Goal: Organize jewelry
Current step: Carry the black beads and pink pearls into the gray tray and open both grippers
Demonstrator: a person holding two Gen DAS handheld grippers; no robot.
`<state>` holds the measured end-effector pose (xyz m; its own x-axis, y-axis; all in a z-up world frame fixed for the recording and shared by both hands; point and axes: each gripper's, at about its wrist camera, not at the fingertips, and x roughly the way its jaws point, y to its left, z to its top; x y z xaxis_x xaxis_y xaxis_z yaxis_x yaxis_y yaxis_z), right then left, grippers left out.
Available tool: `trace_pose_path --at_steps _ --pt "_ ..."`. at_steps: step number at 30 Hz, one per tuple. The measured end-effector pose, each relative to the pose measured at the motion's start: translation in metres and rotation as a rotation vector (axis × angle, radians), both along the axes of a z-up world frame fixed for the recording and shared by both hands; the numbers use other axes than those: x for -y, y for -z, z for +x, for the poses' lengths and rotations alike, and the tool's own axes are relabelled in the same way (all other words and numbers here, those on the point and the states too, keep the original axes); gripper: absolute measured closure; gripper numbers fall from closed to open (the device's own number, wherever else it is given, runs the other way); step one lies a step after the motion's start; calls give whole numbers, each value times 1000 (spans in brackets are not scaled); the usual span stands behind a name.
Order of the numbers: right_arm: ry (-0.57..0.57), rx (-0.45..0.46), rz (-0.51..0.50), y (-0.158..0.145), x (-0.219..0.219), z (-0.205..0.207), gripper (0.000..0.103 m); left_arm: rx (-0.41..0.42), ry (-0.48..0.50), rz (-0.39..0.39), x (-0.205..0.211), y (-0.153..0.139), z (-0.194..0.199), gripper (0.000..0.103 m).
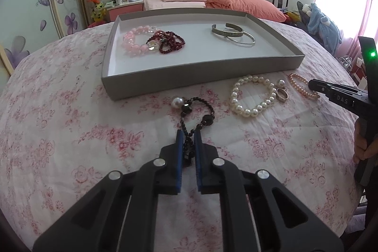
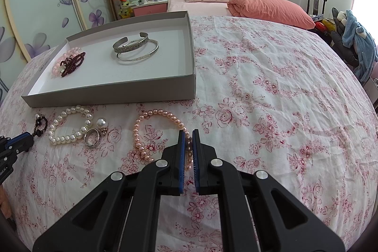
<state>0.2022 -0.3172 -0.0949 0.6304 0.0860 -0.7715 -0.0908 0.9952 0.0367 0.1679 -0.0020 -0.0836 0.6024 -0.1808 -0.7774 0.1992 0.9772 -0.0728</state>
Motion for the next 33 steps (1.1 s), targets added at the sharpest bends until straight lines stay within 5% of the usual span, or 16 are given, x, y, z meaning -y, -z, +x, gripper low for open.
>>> trace_pose_path --at_steps 13,33 --pt "-26 49 68 -13 -3 -12 96 2 -57 -21 -27 -4 -17 94" --pt "-99 219 173 -61 -19 -30 96 167 -83 -130 -29 -47 -33 95"
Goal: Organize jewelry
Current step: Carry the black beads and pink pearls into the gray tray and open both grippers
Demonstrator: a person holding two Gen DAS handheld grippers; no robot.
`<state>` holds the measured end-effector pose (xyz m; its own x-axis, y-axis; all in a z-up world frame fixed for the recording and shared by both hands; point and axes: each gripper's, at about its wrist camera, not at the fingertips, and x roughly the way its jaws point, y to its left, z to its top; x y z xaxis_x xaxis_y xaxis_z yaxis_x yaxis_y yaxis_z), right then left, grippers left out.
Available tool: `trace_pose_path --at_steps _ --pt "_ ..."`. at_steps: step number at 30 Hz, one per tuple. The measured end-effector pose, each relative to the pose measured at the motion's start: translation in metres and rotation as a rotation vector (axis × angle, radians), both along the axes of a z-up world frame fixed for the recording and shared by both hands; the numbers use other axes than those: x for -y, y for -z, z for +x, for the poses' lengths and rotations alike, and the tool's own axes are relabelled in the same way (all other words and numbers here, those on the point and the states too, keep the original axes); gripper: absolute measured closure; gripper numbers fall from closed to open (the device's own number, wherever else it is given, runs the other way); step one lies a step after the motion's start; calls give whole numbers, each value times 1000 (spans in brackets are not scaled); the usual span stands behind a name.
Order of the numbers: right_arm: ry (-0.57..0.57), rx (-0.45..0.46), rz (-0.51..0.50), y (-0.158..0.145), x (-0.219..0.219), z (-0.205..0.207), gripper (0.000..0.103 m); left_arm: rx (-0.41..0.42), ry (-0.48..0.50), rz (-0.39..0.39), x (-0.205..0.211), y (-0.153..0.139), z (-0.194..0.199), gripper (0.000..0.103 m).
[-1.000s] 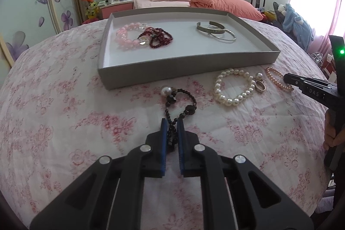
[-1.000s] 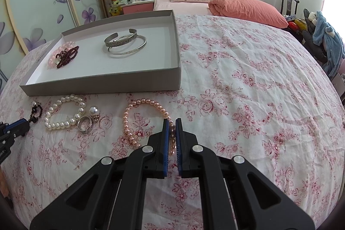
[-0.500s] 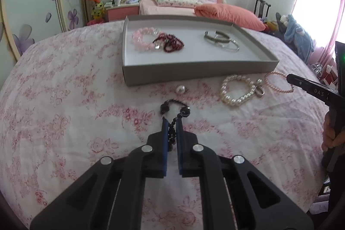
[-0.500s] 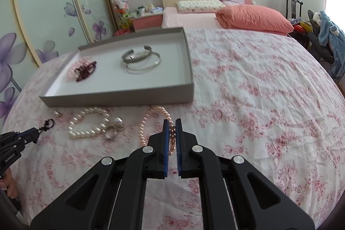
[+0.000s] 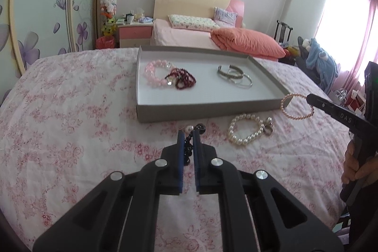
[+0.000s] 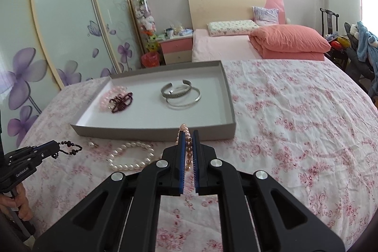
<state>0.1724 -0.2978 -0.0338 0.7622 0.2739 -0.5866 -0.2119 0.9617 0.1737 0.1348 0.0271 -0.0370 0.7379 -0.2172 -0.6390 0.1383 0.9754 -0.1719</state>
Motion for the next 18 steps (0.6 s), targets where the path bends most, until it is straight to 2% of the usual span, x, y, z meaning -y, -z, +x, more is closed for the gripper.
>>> trace_pose_path --at_steps 9,18 --pt "-13 95 41 -21 -6 -15 96 82 -45 -40 -4 -23 -7 95" --pt "-17 250 0 -48 -24 -35 96 205 -84 -43 4 -54 -17 95"
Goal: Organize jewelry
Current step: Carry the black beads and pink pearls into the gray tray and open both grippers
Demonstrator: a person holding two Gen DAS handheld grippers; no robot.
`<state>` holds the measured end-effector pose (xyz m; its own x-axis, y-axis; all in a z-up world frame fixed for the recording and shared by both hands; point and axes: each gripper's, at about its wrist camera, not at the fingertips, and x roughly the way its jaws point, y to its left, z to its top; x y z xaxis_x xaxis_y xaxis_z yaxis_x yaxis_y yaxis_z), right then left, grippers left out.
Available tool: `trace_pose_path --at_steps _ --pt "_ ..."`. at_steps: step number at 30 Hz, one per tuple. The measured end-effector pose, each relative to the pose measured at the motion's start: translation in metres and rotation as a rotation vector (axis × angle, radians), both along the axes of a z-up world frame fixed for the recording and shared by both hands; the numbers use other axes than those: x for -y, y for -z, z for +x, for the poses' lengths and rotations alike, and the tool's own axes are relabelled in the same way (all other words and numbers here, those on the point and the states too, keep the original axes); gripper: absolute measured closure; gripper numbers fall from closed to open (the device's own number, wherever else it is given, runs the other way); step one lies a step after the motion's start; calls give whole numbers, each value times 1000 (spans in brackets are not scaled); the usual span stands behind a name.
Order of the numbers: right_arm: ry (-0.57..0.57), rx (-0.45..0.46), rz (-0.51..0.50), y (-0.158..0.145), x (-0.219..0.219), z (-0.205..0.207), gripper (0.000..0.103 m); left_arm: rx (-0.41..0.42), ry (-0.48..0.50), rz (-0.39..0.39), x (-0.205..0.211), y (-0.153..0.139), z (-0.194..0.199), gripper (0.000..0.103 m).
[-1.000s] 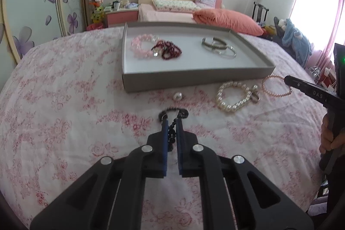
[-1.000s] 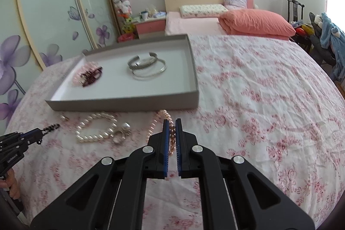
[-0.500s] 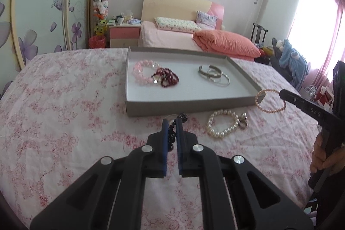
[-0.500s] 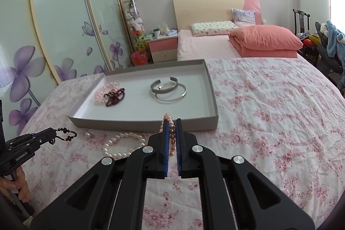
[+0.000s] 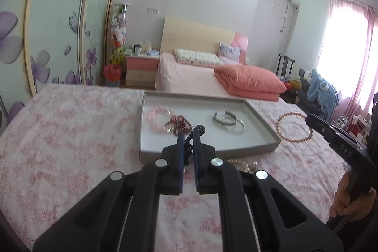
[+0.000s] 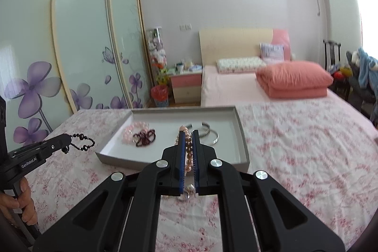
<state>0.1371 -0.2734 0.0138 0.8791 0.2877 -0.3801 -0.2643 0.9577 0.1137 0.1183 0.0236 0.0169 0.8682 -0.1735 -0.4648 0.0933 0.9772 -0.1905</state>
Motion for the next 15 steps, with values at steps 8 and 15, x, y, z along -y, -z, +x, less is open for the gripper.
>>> trace_pose_path --at_steps 8,15 --pt "-3 40 -28 -6 -10 3 96 15 -6 -2 11 -11 8 95" --pt "-6 44 -28 -7 -13 6 96 20 -4 12 16 -15 14 95"
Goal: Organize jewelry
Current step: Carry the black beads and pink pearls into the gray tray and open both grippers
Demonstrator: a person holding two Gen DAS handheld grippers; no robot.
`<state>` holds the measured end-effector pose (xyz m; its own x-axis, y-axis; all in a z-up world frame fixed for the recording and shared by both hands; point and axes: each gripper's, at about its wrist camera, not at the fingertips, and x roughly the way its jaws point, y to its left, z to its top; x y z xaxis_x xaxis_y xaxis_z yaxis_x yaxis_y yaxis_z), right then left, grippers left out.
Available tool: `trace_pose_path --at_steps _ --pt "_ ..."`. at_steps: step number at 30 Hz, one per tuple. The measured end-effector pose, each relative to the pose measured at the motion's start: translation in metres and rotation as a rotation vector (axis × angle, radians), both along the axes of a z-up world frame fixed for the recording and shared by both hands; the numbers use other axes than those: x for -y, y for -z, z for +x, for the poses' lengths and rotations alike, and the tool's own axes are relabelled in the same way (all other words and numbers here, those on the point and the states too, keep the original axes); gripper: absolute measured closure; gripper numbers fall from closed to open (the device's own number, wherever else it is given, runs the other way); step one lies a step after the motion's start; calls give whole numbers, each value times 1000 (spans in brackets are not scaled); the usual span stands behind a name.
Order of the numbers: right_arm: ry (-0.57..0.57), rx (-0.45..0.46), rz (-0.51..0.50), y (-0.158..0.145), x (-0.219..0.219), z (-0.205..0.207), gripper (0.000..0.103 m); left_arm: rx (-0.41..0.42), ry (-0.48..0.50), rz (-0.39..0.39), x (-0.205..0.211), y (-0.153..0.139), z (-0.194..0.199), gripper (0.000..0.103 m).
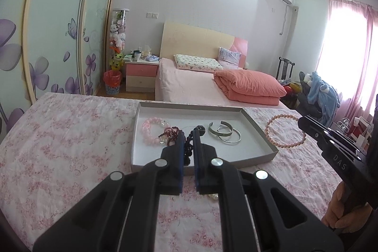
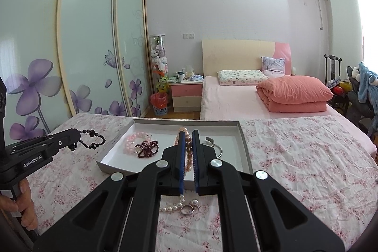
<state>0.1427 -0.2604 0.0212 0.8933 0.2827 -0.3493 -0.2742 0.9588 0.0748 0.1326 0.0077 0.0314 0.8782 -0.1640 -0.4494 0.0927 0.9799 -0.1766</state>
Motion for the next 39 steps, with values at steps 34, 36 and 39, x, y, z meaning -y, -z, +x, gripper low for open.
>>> trace_pose_path --at_steps 34,36,39 --pt "10 -134 -5 35 -20 119 96 -95 -1 43 10 31 123 95" --pt "10 -159 4 40 -20 129 96 -107 -3 42 10 37 132 95" --pt "9 -182 15 44 -22 140 96 -122 -9 43 10 45 144 95"
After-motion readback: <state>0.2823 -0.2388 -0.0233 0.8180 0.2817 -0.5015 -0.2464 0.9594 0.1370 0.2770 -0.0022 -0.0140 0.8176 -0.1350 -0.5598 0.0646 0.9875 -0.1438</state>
